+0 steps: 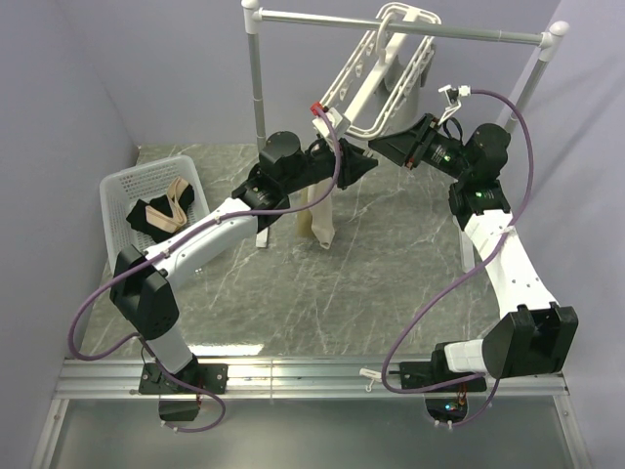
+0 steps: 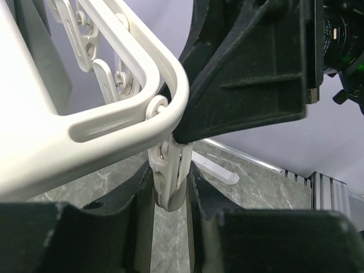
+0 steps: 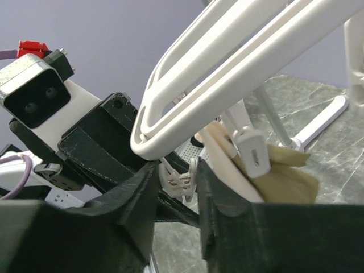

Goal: Clip the underwear to the hanger

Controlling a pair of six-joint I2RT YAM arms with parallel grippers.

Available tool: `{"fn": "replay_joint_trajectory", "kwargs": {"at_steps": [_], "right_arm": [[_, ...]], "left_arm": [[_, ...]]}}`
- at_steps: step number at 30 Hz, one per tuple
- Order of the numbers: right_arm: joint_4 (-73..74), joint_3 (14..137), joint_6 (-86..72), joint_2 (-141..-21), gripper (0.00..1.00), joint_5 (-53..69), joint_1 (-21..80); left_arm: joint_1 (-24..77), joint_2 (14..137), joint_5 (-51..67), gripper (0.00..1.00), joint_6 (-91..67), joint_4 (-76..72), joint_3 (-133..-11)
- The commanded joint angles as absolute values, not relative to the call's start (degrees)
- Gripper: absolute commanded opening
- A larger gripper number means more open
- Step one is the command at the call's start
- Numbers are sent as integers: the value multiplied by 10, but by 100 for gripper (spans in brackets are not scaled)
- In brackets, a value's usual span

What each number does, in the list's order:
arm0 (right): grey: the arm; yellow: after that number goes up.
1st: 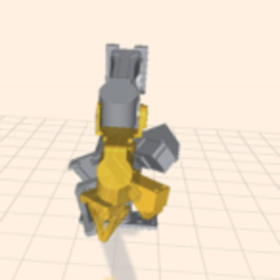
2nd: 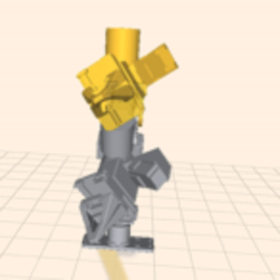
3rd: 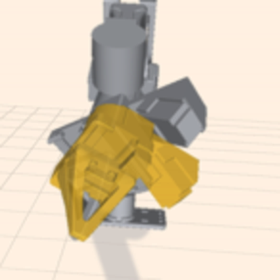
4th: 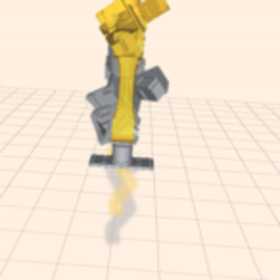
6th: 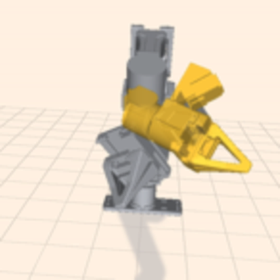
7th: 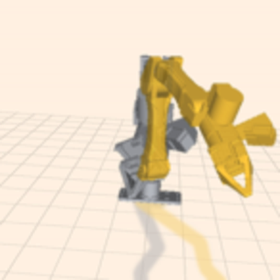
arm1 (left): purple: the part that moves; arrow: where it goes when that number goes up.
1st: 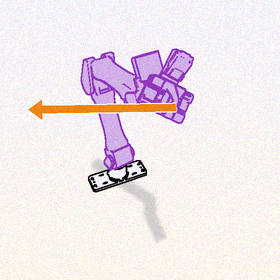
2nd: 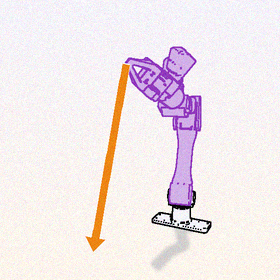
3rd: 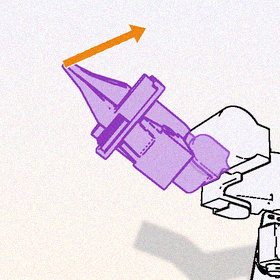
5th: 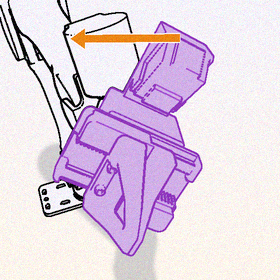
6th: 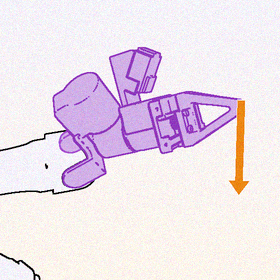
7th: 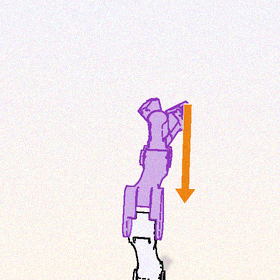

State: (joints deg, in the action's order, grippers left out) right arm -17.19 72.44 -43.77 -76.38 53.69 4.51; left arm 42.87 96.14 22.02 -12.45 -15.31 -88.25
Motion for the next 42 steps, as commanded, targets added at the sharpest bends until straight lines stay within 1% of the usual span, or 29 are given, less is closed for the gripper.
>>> {"fn": "replay_joint_trajectory", "kwargs": {"at_steps": [1,2,4,5,6,7,9,11,16,19,20,21,24,25,26,27,28,29,30,32,37,41,42], "right_arm": [[-182,751,-426,-770,33,533,48],[-181,751,-425,-770,24,533,48],[-180,752,-418,-769,16,534,48],[-174,753,-408,-769,7,533,48],[-172,754,-405,-770,4,533,48],[-171,755,-404,-771,1,534,48],[-176,754,-403,-770,0,534,48],[-179,754,-403,-770,0,536,48],[-182,756,-402,-772,0,542,47],[-183,757,-399,-773,0,548,46],[-185,757,-398,-773,0,551,45],[-185,757,-399,-773,0,554,45],[-192,758,-403,-774,0,562,44],[-193,759,-405,-775,0,563,44],[-195,759,-406,-776,0,564,44],[-196,762,-408,-777,0,567,44],[-197,762,-410,-778,0,571,43],[-198,764,-411,-779,0,573,44],[-199,764,-414,-780,0,576,44],[-204,766,-419,-781,0,584,44],[-201,773,-421,-789,0,595,44],[-206,779,-427,-797,0,605,44],[-207,780,-427,-801,0,607,44]], "left_arm": [[438,944,231,2,-112,-172,-893],[438,943,232,5,-115,-173,-892],[438,940,233,13,-117,-172,-891],[439,938,232,24,-120,-171,-890],[438,935,232,29,-120,-168,-889],[438,928,229,35,-120,-164,-885],[436,916,226,47,-116,-154,-875],[433,889,226,55,-106,-145,-852],[413,804,234,57,-98,-105,-786],[407,761,265,59,-25,-26,-766],[404,753,289,62,42,-2,-766],[403,747,309,62,76,71,-767],[398,727,355,63,205,150,-762],[398,719,365,63,240,203,-755],[399,718,383,64,327,234,-753],[399,716,388,64,374,262,-751],[398,716,391,66,421,319,-749],[401,717,384,71,516,345,-746],[403,717,375,72,561,366,-743],[404,713,358,74,661,374,-722],[403,718,328,76,808,359,-686],[403,722,314,78,922,314,-646],[403,724,309,78,937,275,-636]]}}
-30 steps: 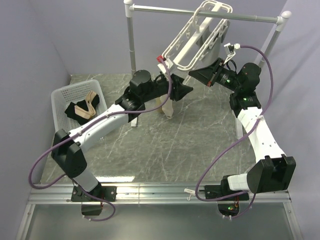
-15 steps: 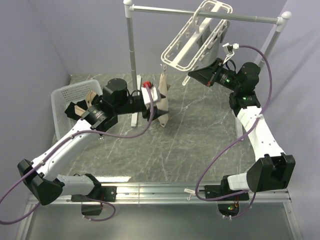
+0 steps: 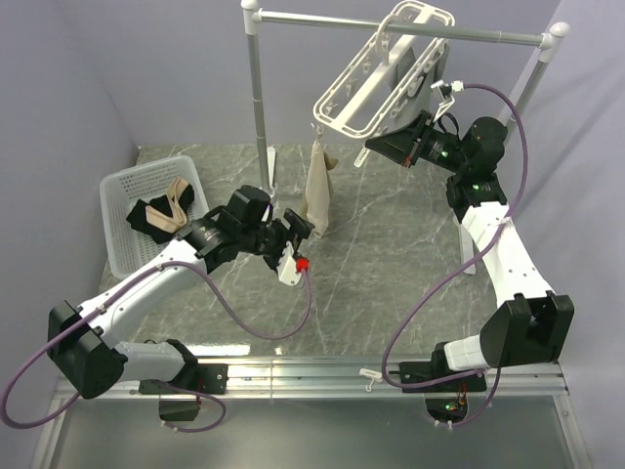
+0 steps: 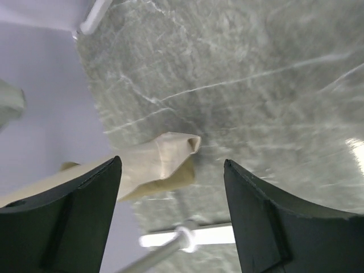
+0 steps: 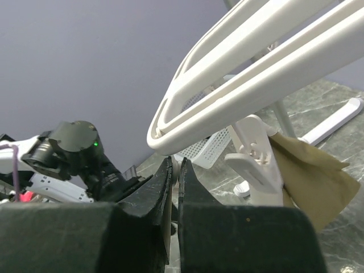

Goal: Clip the underwear to the hanger

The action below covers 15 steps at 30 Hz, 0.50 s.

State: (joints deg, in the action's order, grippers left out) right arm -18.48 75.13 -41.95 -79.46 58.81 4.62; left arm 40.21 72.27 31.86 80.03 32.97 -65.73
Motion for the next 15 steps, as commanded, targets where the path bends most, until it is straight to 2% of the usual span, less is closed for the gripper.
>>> {"fn": "replay_joint_trajectory", "kwargs": {"at_steps": [1,7,15], "right_arm": [[-207,780,-428,-802,0,608,45],[-220,781,-439,-809,0,621,45],[-241,778,-455,-813,0,642,44]], "left_arm": [[403,726,305,78,950,257,-615],[396,748,280,79,1018,94,-548],[360,784,292,80,1083,-25,-499]]}}
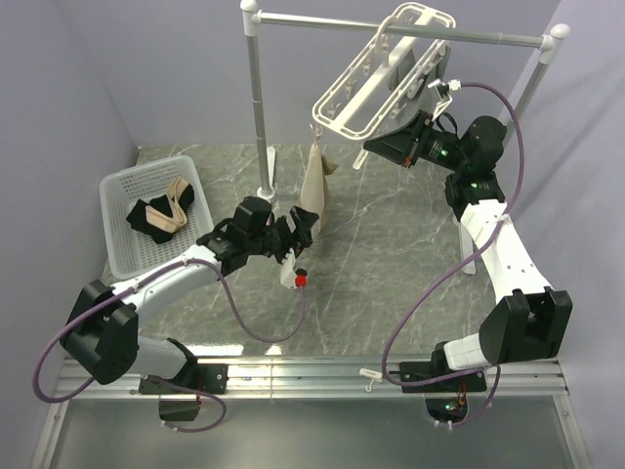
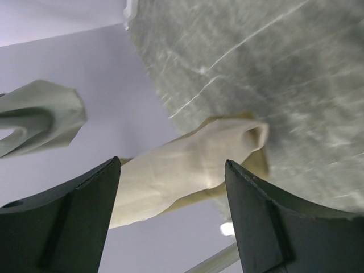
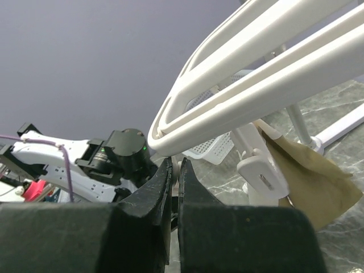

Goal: Clip the underwear to the hanger

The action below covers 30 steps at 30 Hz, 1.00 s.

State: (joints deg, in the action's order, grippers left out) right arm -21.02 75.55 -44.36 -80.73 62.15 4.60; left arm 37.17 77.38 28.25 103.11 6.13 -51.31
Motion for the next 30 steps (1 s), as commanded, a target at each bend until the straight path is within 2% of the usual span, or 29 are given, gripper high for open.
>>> {"fn": "replay_joint_trajectory", "kwargs": {"at_steps": [1,7,12,16,23,30], "right_arm": [[-243,777,-460,-812,0,643,43],[-251,773,-465,-811,0,651,43],[-256,770,-467,-812,0,658,43],[-257,769,-468,-813,0,661,41],[-265,766,-474,-816,0,664,40],[-271,762,-477,-817,0,664,40]], "left_arm": [[358,789,289,80,1096,-37,-497],[339,829,295,80,1105,-114,-488],[338,863,309,81,1103,-250,-468],[337,878,326,81,1103,-282,-468],[339,871,364,81,1128,-219,-484],[339,849,346,81,1137,-192,-499]]}}
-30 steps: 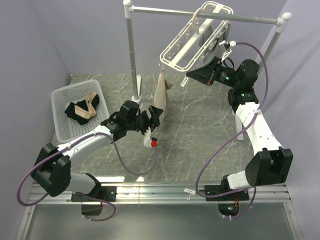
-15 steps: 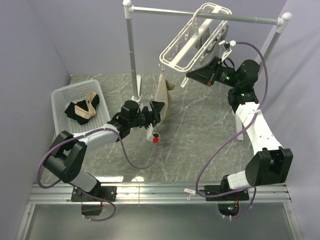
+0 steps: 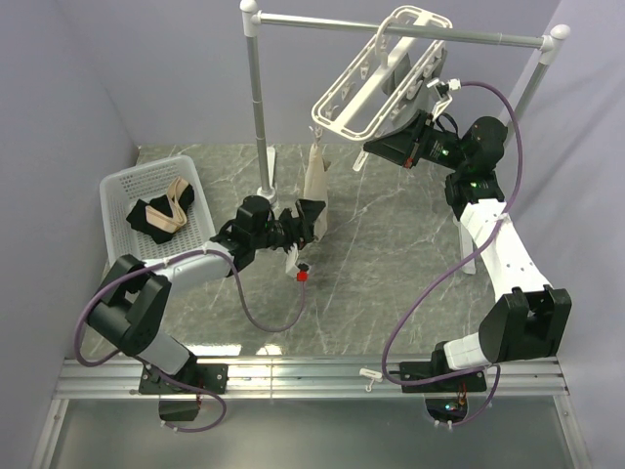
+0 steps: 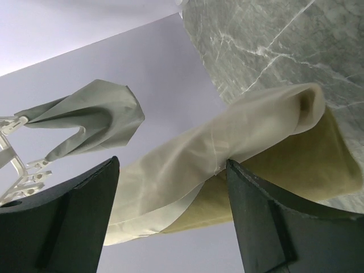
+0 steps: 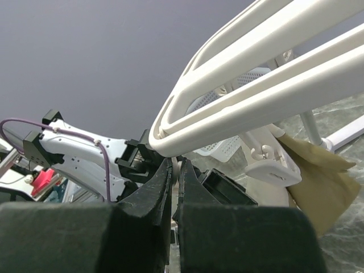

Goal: Clip the underwear to the hanger

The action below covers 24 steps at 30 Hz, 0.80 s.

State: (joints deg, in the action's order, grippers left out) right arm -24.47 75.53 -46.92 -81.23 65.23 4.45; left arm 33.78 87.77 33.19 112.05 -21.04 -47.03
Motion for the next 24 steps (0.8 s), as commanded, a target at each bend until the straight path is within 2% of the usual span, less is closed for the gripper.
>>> {"fn": "replay_joint_trajectory", "kwargs": {"at_steps": [1,11,24], "right_arm": [[-271,762,-477,-816,0,665,40],[-281,754,-481,-814,0,671,39],[-303,744,-495,-812,0,674,39]], "left_arm": [[339,846,342,81,1141,-186,-502],[328,786,335,80,1170,-51,-533],[325,838,350,79,1196,-79,-570]]}}
